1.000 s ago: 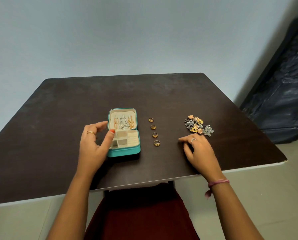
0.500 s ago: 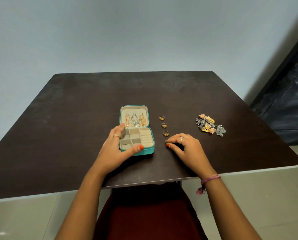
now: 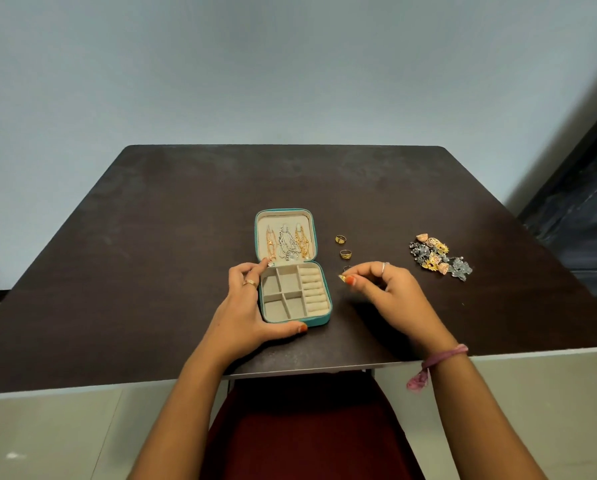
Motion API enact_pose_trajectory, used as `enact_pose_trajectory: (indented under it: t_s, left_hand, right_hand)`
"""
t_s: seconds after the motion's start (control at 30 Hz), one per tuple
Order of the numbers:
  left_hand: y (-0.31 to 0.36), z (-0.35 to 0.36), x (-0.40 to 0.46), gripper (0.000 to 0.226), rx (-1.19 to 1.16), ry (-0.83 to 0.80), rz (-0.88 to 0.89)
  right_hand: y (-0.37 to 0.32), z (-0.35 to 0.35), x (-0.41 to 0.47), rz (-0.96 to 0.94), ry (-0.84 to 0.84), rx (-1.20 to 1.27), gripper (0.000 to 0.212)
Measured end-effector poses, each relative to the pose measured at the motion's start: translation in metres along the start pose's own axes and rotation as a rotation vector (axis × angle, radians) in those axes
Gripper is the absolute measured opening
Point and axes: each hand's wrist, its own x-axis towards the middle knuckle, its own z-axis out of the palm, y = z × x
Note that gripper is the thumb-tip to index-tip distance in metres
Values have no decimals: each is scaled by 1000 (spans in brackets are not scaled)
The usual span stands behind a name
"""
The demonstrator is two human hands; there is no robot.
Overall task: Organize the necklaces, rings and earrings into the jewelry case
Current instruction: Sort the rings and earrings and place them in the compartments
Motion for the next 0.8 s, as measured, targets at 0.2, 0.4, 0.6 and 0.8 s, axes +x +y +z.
enact_pose_trajectory:
  t_s: [0.2, 0.4, 0.6, 0.8]
  left_hand:
    - [-1, -3, -1, 124, -14, -23, 15]
    - [0, -3, -1, 123, 3, -24, 23]
    - [-2, -2, -1, 121, 10, -19, 37]
    - [-2, -3, -3, 92, 4, -19, 75]
  right_hand:
    - [-26, 3, 27, 74, -259, 48, 8]
    - [-43, 10, 57, 80, -407, -277, 10]
    - [-57, 19, 65, 70, -458, -488, 14]
    - [-60, 28, 71, 5, -441, -660, 14]
